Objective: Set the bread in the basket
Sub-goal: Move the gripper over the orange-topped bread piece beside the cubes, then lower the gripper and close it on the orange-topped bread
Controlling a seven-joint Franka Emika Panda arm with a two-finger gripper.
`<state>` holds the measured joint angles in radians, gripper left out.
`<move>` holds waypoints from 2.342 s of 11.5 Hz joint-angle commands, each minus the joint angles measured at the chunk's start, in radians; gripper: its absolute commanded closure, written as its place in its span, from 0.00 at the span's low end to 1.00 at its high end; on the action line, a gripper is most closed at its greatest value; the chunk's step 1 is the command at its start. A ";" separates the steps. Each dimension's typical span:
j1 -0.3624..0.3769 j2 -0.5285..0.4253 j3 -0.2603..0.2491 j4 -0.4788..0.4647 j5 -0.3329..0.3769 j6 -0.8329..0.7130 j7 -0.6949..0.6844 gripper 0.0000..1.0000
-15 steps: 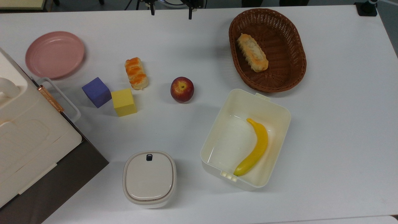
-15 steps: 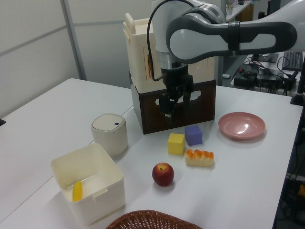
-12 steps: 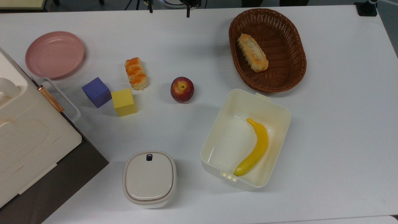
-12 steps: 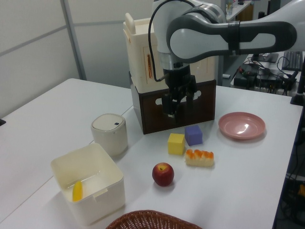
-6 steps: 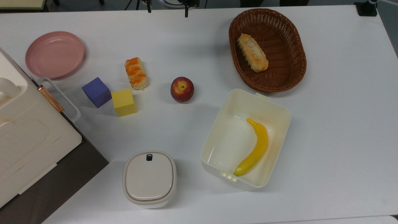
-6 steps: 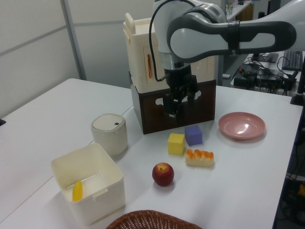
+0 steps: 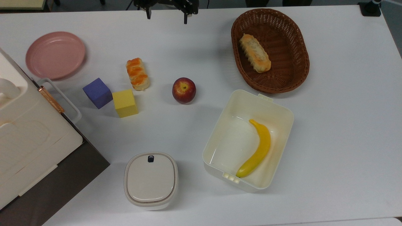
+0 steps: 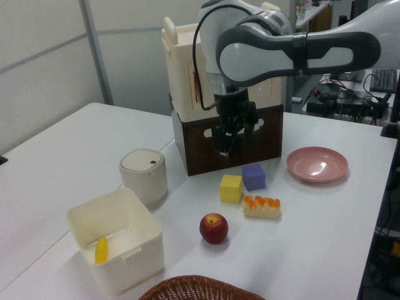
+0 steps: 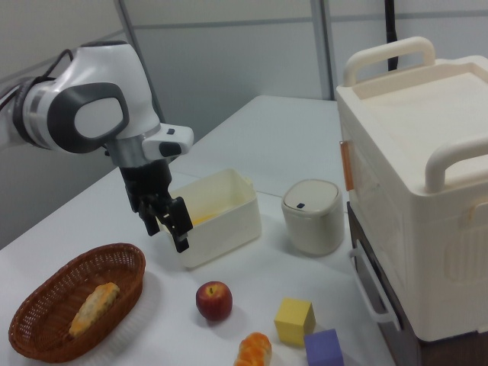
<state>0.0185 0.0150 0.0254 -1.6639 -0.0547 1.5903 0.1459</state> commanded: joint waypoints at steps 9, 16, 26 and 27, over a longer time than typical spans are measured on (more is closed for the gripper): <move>-0.176 0.128 -0.009 -0.031 -0.008 0.112 -0.225 0.00; -0.212 0.177 -0.009 -0.154 -0.079 0.158 -0.331 0.00; -0.215 0.365 -0.001 -0.195 -0.166 0.303 -0.353 0.18; -0.212 0.364 0.002 -0.194 -0.166 0.303 -0.353 0.27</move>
<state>-0.1975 0.3797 0.0223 -1.8512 -0.2067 1.8599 -0.1905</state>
